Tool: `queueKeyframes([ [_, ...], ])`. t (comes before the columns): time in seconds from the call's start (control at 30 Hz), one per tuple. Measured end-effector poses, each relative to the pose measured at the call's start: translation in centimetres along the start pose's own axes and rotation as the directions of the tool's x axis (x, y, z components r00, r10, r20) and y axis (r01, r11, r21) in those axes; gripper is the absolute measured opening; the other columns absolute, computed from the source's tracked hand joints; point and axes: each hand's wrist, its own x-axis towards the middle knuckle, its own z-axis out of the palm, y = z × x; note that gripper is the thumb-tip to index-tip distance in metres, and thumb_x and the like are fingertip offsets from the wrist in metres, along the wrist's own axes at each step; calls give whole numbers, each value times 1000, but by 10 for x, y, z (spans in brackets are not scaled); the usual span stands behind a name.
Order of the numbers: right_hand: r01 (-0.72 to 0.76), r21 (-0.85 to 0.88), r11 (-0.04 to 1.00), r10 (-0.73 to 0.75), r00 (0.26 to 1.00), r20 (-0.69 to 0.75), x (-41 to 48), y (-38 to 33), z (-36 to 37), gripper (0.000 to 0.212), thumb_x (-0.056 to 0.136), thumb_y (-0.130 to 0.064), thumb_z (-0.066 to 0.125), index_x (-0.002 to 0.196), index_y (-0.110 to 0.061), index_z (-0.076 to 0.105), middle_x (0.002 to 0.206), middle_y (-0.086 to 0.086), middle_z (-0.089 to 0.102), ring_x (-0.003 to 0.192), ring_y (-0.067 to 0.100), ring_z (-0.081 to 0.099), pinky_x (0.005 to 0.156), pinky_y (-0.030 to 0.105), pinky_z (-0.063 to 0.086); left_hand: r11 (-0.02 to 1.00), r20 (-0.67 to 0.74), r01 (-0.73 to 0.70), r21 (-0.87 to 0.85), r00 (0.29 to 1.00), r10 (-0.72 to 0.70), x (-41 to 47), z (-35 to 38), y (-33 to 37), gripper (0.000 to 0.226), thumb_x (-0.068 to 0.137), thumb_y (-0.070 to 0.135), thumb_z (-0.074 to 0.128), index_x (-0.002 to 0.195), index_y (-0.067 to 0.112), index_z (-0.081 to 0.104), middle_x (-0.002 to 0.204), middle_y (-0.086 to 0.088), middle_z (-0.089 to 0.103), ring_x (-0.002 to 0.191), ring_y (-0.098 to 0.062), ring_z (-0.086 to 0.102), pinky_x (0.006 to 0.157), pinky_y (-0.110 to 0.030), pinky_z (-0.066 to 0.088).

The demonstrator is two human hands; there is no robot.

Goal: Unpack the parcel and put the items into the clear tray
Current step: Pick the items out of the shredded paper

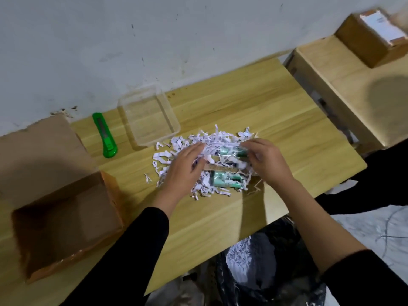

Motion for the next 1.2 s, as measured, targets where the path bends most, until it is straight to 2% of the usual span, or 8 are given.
queueKeyframes([
  [0.13,45,69,997,-34,989,-144,-11,-22,-4,22,81,-1,61,102,-6,68,102,14,66,98,27,58,85,27,42,994,-231,55,-92,970,-75,4,2,6,32,89,17,59,121,14,59,125,-2,59,117,-13,48,97,-22,32],
  [0.27,289,-3,957,-285,948,141,-15,-29,17,20,80,-5,63,99,-8,69,96,10,68,89,25,60,78,34,48,996,-209,31,-78,977,-47,8,5,6,28,89,10,57,116,11,62,117,-4,62,109,-13,52,96,-27,40],
  [0.47,-93,-12,996,91,986,-138,-25,8,-1,20,79,-1,62,96,-8,70,94,13,67,91,33,58,76,38,47,987,-273,121,-102,951,-145,3,-2,2,28,91,9,54,118,10,60,118,-7,60,111,-21,53,87,-18,34],
  [0.6,-6,64,998,16,987,-157,-38,-11,-10,17,82,-19,59,94,-10,68,92,4,62,92,19,53,79,29,38,994,-418,15,-105,906,-58,-17,-5,12,26,93,12,51,118,13,59,119,4,53,112,-10,48,93,-21,40],
  [0.73,117,31,993,-121,970,213,-40,-31,12,30,79,-21,66,107,-11,63,102,8,60,98,23,54,83,33,46,985,-119,-174,6,978,174,-21,3,9,34,97,24,44,130,21,52,137,5,48,129,-10,39,108,-30,33],
  [0.8,111,22,994,-113,958,264,-37,-34,18,42,78,-26,67,115,-11,59,109,9,57,103,25,52,89,36,47,993,-4,-115,14,993,115,-17,8,-1,41,99,32,35,139,28,39,150,9,33,140,-4,20,115,-29,18],
  [0.9,134,-18,991,-122,942,312,-32,-38,20,53,77,-32,68,122,-10,54,117,11,56,107,28,51,91,39,45,999,-31,18,-34,999,-19,-14,8,-13,46,100,33,32,145,25,27,155,10,20,142,-2,8,117,-29,12],
  [1.2,127,-55,990,-103,941,322,-25,-44,20,56,72,-30,71,121,-10,54,114,10,57,103,29,54,84,44,50,989,-54,49,139,998,-42,-15,10,-12,48,100,28,33,146,14,24,155,3,19,144,-10,11,119,-33,15],
])
